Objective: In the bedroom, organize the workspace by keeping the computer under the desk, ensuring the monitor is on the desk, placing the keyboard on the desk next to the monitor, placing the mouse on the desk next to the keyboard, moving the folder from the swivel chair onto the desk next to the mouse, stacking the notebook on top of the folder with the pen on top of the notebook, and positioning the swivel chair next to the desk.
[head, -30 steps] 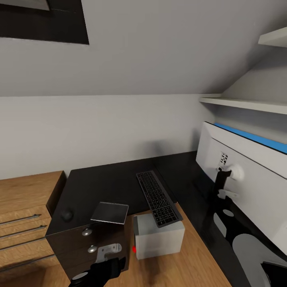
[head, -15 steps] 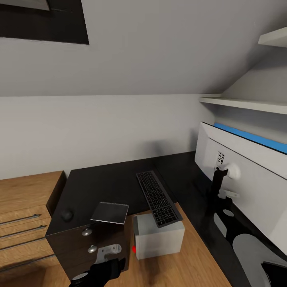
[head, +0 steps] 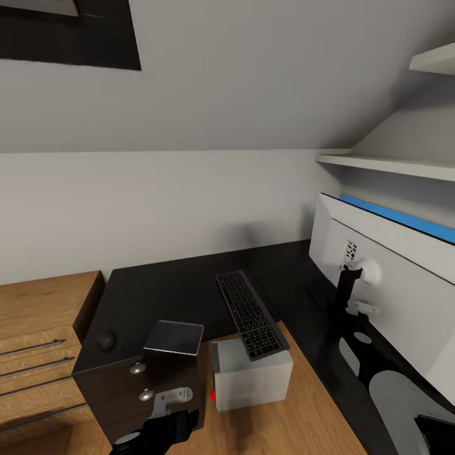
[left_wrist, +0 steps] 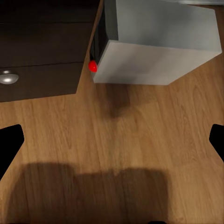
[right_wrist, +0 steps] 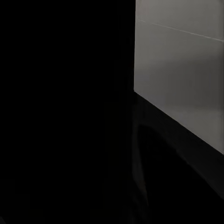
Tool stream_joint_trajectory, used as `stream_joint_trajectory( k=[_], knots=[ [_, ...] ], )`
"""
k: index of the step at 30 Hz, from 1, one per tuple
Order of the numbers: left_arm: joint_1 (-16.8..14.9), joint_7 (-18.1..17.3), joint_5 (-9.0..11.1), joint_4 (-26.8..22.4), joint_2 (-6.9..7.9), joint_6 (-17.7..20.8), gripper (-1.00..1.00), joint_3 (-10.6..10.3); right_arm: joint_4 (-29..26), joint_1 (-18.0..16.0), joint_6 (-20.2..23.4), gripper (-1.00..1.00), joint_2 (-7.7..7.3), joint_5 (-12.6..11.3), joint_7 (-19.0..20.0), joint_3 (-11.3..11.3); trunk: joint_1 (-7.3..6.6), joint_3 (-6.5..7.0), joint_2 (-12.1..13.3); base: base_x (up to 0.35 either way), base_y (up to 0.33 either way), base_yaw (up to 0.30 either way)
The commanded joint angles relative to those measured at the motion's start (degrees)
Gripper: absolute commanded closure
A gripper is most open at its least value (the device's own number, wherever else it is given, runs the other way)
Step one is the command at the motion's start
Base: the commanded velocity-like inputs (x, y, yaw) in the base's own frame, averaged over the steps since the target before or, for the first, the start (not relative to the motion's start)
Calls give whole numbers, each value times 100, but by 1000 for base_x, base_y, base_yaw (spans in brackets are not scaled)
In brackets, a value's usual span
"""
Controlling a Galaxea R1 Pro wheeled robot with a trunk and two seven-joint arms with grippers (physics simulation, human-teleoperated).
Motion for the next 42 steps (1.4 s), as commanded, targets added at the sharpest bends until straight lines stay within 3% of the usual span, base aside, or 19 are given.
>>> stream_joint_trajectory(
  k=[1,24,42],
  knots=[
    [-8,50,39,-8,4,2,-100,-15,0,-7,-27,100,0,-36,-5,14,0,-6,-4,0,0,0],
    [-8,50,40,-8,6,2,-100,-10,6,-7,-24,100,0,-54,-12,5,0,-6,-4,0,0,0],
    [-8,50,35,-8,2,2,-100,-18,-2,-7,-27,100,2,-62,-21,-2,0,-1,-4,-302,0,0]
  ],
)
